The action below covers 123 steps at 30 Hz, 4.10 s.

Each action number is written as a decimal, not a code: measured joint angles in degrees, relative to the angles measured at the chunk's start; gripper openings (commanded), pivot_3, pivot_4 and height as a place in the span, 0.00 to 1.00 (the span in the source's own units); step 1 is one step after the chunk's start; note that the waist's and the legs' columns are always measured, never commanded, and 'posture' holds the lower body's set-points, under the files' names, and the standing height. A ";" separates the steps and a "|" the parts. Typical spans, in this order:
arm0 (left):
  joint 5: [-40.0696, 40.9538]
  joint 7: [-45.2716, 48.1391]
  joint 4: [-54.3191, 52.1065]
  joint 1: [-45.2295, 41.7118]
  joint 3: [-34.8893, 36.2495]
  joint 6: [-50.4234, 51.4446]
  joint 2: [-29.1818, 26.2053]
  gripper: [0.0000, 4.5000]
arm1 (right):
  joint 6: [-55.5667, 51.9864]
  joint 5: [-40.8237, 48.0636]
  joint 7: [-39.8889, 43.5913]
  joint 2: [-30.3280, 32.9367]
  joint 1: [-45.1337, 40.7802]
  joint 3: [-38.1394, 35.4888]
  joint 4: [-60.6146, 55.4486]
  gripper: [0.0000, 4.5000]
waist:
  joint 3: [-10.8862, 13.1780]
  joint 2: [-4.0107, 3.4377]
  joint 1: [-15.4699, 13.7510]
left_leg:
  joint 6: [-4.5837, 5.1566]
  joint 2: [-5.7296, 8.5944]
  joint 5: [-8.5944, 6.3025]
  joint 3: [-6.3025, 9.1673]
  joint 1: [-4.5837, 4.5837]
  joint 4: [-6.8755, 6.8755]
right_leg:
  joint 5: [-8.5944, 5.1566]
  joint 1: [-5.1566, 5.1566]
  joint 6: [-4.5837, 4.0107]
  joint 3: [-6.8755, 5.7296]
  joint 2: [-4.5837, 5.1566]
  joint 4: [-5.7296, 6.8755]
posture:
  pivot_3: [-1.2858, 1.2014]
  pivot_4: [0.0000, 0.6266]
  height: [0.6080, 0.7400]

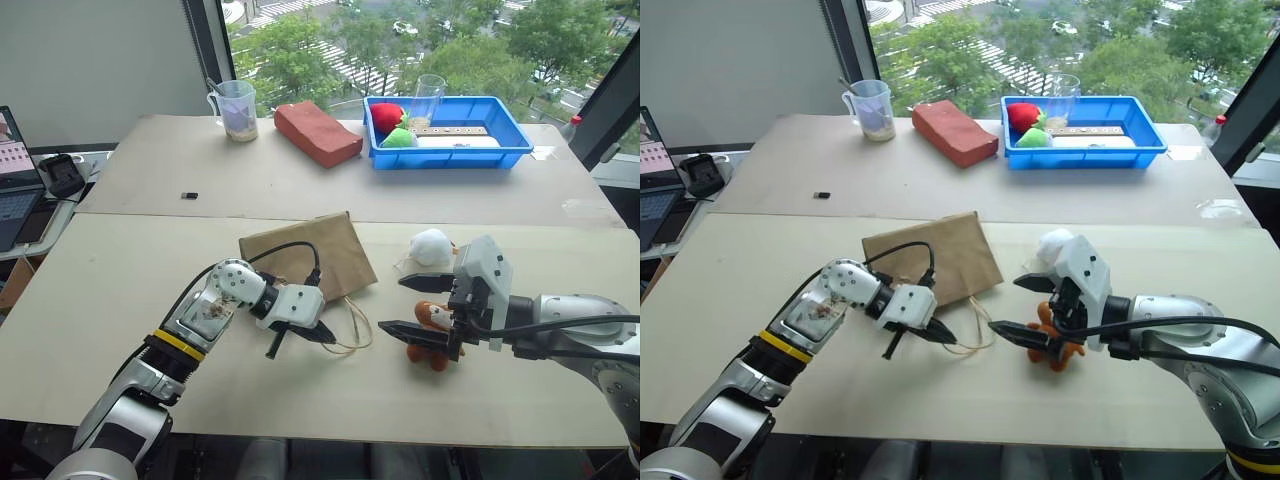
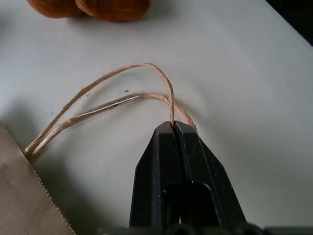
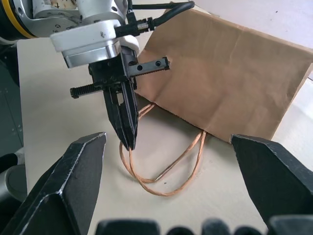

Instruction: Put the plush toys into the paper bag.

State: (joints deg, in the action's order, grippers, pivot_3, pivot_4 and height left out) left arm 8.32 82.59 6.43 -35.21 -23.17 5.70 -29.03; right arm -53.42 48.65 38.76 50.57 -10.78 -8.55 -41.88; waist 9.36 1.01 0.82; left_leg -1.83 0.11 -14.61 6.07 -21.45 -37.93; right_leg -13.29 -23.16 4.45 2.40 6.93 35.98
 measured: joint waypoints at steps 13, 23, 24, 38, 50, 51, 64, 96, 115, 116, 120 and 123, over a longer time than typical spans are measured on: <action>19.36 -4.96 -3.95 -5.78 16.52 30.07 -4.19 0.00 | 0.54 -0.28 -1.06 -3.87 1.54 2.47 0.04 0.66 | 0.02 0.03 0.15 | 0.01 0.00 -0.01 0.03 0.06 0.03 | -0.03 0.03 0.04 -0.01 -0.01 0.01 | 0.52 0.24 1.00; 23.86 -5.61 -3.42 -7.79 20.23 33.85 -5.10 0.00 | 11.09 -18.59 -8.99 -24.21 -7.16 22.30 16.34 0.01 | 0.03 0.02 0.83 | 0.00 -0.02 0.00 0.08 0.11 0.12 | -0.03 -0.03 0.02 0.00 -0.07 0.04 | 0.52 0.24 1.00; 24.35 -5.63 -3.47 -7.82 20.46 34.29 -5.12 0.00 | 12.92 -20.59 -9.73 -26.74 -8.12 23.52 19.36 0.01 | 0.03 0.01 0.92 | 0.00 -0.01 0.00 0.07 0.10 0.13 | -0.03 -0.03 0.02 0.01 -0.06 0.03 | 0.52 0.24 1.00; 25.86 -9.95 -5.79 -7.13 23.93 34.35 -6.33 0.00 | 27.20 -37.76 -16.06 -44.74 -14.83 29.86 46.87 0.01 | 0.04 0.00 1.92 | -0.03 -0.02 0.02 0.11 0.16 0.19 | -0.02 -0.10 0.00 0.01 -0.08 0.10 | 0.52 0.24 1.00; 27.67 -28.57 -5.70 -11.73 36.19 32.05 -5.27 0.00 | 32.19 -45.20 -21.74 -49.18 -19.46 27.69 56.63 0.01 | 0.01 0.01 2.25 | -0.08 -0.05 0.04 0.14 0.38 0.19 | 0.00 0.03 -0.03 0.05 -0.12 0.23 | 0.52 0.24 1.00; 28.08 -29.86 -6.12 -12.57 37.19 32.05 -5.26 0.00 | 32.28 -45.39 -22.08 -49.53 -19.92 27.48 57.34 0.01 | 0.01 0.01 2.33 | -0.08 -0.05 0.04 0.15 0.39 0.19 | 0.00 0.03 -0.03 0.05 -0.13 0.23 | 0.52 0.24 1.00; 34.81 -34.93 -13.70 -8.23 39.90 35.68 -7.03 0.00 | 34.17 -46.79 -23.47 -52.06 -24.24 24.38 64.19 0.01 | 0.00 -0.01 3.20 | -0.10 -0.05 0.05 0.18 0.41 0.39 | 0.00 -0.03 -0.04 0.05 -0.13 0.23 | 0.52 0.24 1.00; 29.80 -22.11 -5.51 -4.68 30.64 30.34 -8.94 0.00 | -6.11 -15.44 3.87 -1.23 2.53 -2.25 8.32 0.99 | 0.06 0.08 1.24 | -0.09 -0.05 0.05 0.09 0.21 0.81 | -0.03 -0.04 -0.01 0.04 -0.11 -0.33 | 0.52 0.24 1.00; 29.77 -22.25 -5.51 -5.23 29.65 30.73 -8.91 0.00 | 2.62 -16.68 6.89 -3.90 6.69 -0.21 21.05 0.06 | 0.08 0.10 1.30 | -0.10 -0.05 0.05 0.05 0.27 0.68 | -0.03 0.03 -0.01 0.09 -0.12 -0.24 | 0.52 0.24 1.00; 29.77 -22.29 -5.51 -5.23 29.66 30.73 -8.91 0.00 | 1.96 -15.58 7.33 -3.85 6.45 -0.46 20.84 0.00 | 0.08 0.10 1.32 | -0.10 -0.05 0.05 0.05 0.27 0.68 | -0.03 0.03 -0.01 0.09 -0.12 -0.23 | 0.52 0.24 1.00; 29.73 -22.32 -5.48 -5.38 29.49 30.74 -8.92 0.00 | -4.98 -7.00 6.08 -7.20 -1.70 -1.17 17.56 0.00 | 0.09 0.11 1.94 | -0.10 -0.07 0.06 0.05 0.30 0.68 | -0.03 0.00 -0.02 0.11 -0.14 -0.20 | 0.52 0.24 1.00; 29.69 -22.26 -5.44 -5.85 28.87 30.73 -8.81 0.00 | -9.31 -1.59 1.08 -12.32 -9.41 -1.47 15.20 0.00 | 0.09 0.11 1.72 | -0.10 -0.09 0.06 0.13 0.30 0.70 | -0.03 -0.01 -0.02 0.07 -0.17 -0.17 | 0.52 0.24 1.00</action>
State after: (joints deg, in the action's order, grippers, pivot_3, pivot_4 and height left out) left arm 38.02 60.33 0.98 -41.07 5.70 36.43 -37.84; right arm -62.73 47.05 39.84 38.26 -20.18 -10.02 -26.68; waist 9.46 1.12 2.54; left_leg -1.92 0.03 -14.56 6.20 -21.14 -37.23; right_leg -13.33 -23.16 4.43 2.46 6.76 35.81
